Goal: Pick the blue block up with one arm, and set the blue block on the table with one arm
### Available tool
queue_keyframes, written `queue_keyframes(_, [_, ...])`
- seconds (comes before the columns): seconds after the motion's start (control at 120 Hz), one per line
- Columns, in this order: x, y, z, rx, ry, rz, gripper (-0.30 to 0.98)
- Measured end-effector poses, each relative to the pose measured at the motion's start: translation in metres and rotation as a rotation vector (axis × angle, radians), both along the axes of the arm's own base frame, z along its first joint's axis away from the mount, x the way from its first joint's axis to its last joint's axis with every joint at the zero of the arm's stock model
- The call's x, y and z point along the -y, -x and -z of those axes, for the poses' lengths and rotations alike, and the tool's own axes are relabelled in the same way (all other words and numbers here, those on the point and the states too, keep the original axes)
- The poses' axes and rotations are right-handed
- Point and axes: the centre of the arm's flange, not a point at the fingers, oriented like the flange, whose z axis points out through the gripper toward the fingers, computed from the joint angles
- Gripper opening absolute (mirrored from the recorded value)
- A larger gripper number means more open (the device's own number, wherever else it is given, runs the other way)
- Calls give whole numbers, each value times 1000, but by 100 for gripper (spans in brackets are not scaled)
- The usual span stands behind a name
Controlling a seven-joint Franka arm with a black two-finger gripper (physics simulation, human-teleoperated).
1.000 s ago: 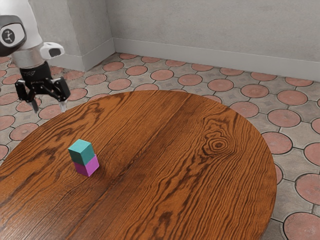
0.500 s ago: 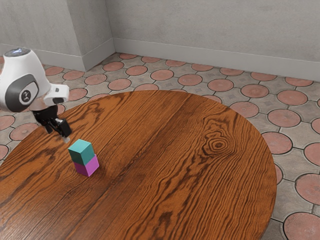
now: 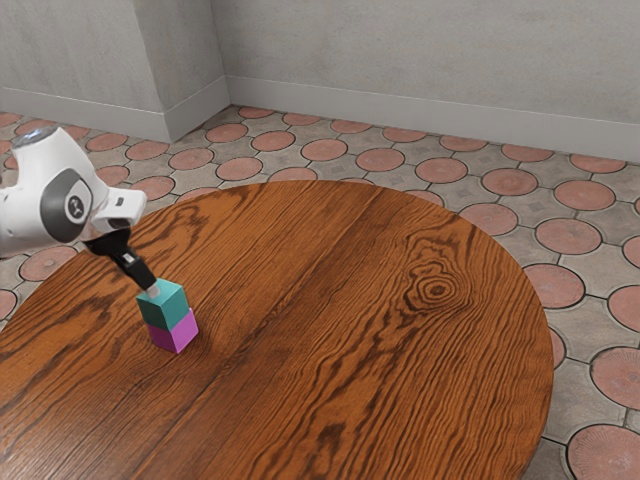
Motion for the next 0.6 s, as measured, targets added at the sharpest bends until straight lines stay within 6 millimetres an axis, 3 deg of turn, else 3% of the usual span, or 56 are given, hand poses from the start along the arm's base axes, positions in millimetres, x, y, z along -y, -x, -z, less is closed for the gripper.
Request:
queue_keyframes(0.275, [4, -3, 6, -37, -22, -37, 69])
queue_keyframes(0.6, [8, -16, 9, -67, -7, -200, 69])
